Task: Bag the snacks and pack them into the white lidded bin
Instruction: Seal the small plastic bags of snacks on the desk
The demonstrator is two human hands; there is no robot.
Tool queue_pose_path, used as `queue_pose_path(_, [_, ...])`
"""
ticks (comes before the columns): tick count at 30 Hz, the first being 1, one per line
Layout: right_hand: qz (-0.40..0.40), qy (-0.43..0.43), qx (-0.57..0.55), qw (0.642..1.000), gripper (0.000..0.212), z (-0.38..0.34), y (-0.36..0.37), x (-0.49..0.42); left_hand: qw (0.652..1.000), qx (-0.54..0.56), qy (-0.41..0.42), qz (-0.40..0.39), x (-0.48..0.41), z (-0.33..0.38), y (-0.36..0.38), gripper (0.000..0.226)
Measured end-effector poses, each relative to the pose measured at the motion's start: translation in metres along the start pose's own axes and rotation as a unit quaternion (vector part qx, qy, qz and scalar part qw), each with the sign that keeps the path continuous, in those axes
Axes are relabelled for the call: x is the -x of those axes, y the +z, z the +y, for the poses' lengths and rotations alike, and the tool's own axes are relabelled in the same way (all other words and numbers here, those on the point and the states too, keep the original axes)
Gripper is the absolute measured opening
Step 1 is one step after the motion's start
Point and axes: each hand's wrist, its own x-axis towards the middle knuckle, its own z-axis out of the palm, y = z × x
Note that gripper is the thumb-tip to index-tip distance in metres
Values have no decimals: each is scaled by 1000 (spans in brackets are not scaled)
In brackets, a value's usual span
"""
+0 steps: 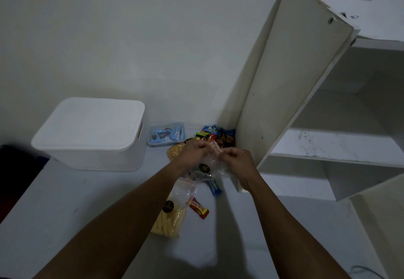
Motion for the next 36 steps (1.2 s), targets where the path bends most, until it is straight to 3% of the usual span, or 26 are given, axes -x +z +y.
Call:
queue_pose_path(3, [6, -49, 58, 997, 10, -3, 4, -2, 1000, -19, 23, 3, 5, 2, 4, 25])
queue_pose_path(8, [29, -85, 101, 991, 27, -2, 16, -3, 998, 18, 5, 54, 5, 1, 14, 28])
queue_pose_path(12, [15, -69, 97, 993, 33, -1, 18, 1, 993, 31, -16, 115, -2, 2, 6, 28])
queue_pose_path(16, [24, -73, 113, 991, 34, -1, 17, 2, 991, 39, -29, 123, -5, 2, 3, 28])
queue_pose_path(22, [69, -55, 125, 988, 54, 4, 18, 8, 989, 56, -28, 135, -5, -3, 7, 25])
queue_pose_path(26, [101, -110, 162, 975, 48, 7, 21, 13, 981, 31, -25, 187, -6, -14, 12, 10])
queue_pose_path(28, [88, -145, 159, 973, 45, 11, 21, 16, 973, 84, -49, 210, -4, -18, 13, 19])
queue_pose_path(31, [56, -184, 176, 965, 45, 24, 19, 20, 965, 182, -126, 139, 1, -20, 15, 27])
queue_pose_path(33, [48, -200, 199, 958, 45, 36, 17, 22, 955, 232, -171, 77, 4, -22, 15, 20])
queue_pose_path(36, [37, -206, 221, 953, 44, 50, 12, 25, 939, 273, -203, 49, 7, -27, 18, 9])
